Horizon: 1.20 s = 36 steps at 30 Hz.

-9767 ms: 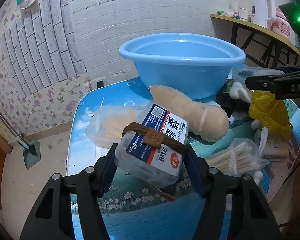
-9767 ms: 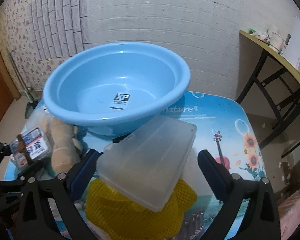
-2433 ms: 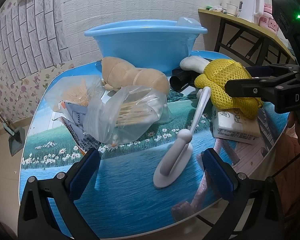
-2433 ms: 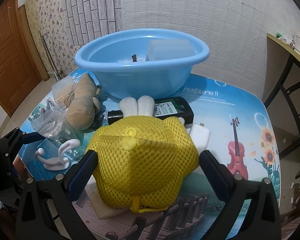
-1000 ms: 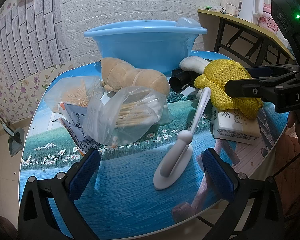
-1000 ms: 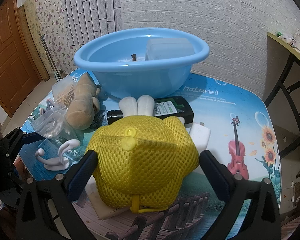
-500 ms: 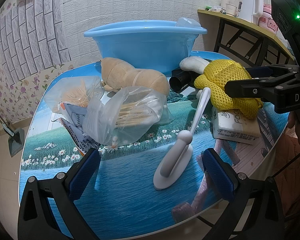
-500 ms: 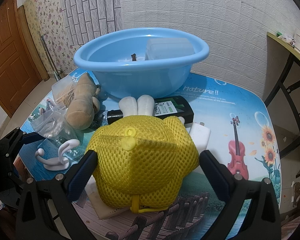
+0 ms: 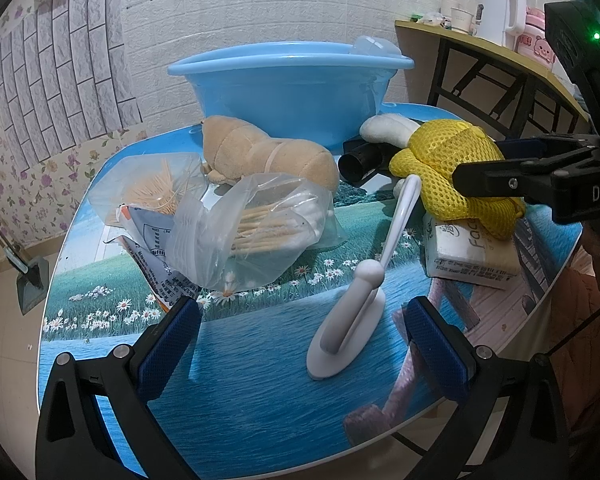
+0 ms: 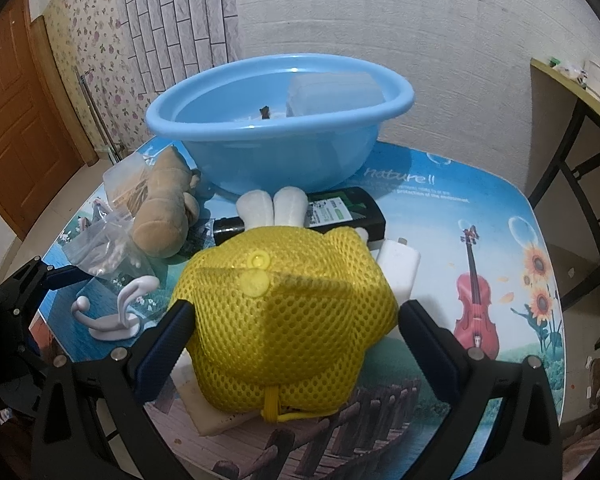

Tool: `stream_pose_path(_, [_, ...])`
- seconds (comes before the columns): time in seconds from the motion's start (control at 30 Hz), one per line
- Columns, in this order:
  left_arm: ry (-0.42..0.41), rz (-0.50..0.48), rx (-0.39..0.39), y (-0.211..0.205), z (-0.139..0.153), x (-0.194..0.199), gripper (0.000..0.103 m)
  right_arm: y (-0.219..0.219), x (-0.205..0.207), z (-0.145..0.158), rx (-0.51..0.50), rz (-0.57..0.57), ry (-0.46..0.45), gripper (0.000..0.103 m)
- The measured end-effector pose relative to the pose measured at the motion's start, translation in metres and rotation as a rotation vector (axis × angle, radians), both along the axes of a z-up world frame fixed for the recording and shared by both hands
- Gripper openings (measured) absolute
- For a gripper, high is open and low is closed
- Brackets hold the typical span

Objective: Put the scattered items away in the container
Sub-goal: 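Grasp the white hook with the left gripper while the right grasps the yellow mesh bag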

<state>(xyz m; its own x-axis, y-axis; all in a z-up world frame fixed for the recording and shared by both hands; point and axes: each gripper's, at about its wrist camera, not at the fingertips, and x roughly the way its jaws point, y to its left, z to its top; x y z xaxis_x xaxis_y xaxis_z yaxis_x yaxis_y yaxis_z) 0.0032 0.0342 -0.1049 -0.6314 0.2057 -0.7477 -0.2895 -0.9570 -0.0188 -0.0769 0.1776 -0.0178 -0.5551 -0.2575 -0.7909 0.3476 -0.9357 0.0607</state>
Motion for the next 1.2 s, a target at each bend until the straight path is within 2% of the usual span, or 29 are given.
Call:
stream_pose_path(0.13, [0.001,0.001,0.000,0.000,0.001,0.000,0.103,0.001,0.002,0.001,-0.009,-0.005,0.001,0.096])
stream_pose_path(0.37, [0.000,0.002,-0.002,0.000,0.001,0.000,0.103,0.000,0.004,0.001,-0.025,0.011,-0.005,0.079])
stream_pose_path(0.63, [0.001,-0.006,0.001,-0.001,-0.001,0.001,0.101,0.002,0.007,0.002,-0.033,0.009,0.005,0.075])
stream_pose_path(0.7, [0.009,-0.022,0.006,0.000,0.000,0.003,0.092,0.004,0.007,0.004,-0.033,0.006,0.017,0.073])
stream_pose_path(0.77, [0.022,-0.038,0.006,0.001,0.001,0.005,0.072,0.006,0.008,0.007,-0.041,0.005,0.026,0.073])
stream_pose_path(0.9, [0.035,-0.051,0.008,0.002,0.002,0.008,0.055,0.008,0.009,0.009,-0.048,0.001,0.034,0.072])
stream_pose_path(0.97, [0.040,-0.047,0.011,0.001,0.002,0.008,0.031,0.010,0.010,0.011,-0.054,0.001,0.038,0.072])
stream_pose_path(1.03, [0.039,-0.040,0.016,-0.001,0.002,0.009,0.023,0.011,0.011,0.012,-0.059,-0.001,0.043,0.072])
stream_pose_path(1.2, [0.035,-0.046,0.025,-0.003,0.002,0.008,0.022,0.012,0.013,0.013,-0.068,-0.006,0.049,0.072])
